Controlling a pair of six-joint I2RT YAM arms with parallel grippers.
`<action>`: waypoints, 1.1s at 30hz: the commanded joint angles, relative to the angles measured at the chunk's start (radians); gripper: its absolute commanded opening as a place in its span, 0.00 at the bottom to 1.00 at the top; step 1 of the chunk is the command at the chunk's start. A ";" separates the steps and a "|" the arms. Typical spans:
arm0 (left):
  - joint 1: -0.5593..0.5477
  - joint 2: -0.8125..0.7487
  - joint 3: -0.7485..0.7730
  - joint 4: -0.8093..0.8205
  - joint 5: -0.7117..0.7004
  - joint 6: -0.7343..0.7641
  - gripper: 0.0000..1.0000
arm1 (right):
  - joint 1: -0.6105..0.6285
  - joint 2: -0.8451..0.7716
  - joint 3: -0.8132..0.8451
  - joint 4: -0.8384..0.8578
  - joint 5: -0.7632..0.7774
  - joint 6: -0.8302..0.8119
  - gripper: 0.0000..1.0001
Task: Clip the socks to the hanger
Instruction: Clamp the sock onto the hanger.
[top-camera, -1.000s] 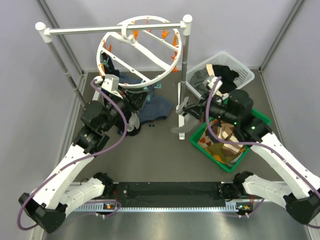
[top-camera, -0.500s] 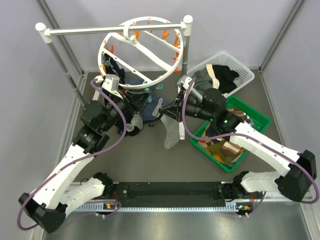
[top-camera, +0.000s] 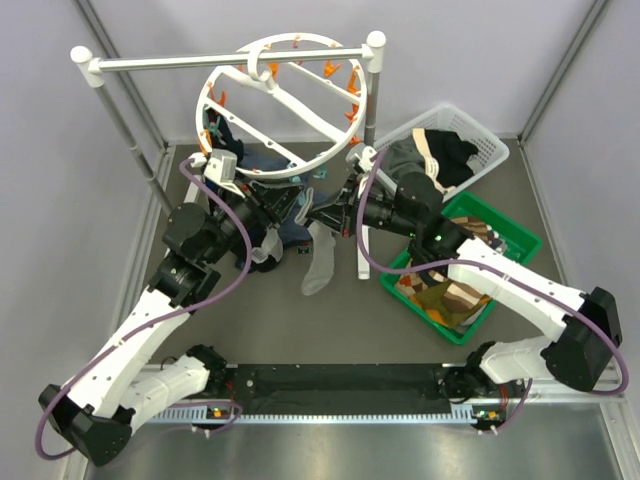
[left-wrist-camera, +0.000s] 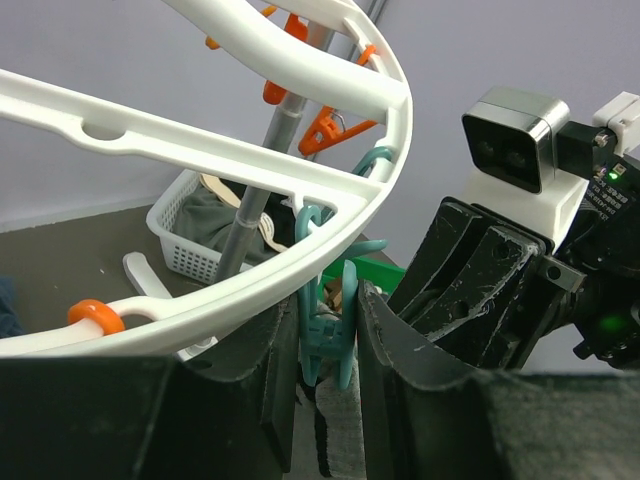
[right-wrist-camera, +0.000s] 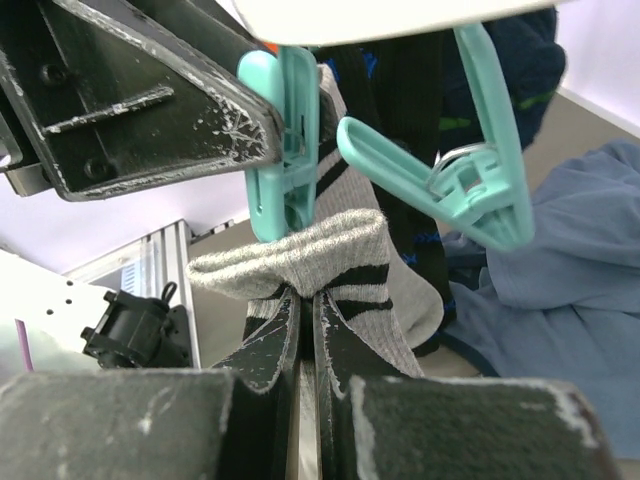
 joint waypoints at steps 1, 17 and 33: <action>-0.003 -0.009 -0.005 0.050 0.043 -0.009 0.00 | 0.019 0.006 0.055 0.070 0.006 0.017 0.00; -0.003 -0.032 0.001 0.056 0.037 0.003 0.00 | 0.020 0.024 0.066 0.043 0.033 0.028 0.00; -0.003 -0.011 0.001 0.004 0.009 0.069 0.00 | 0.022 0.012 0.086 0.054 0.017 0.056 0.00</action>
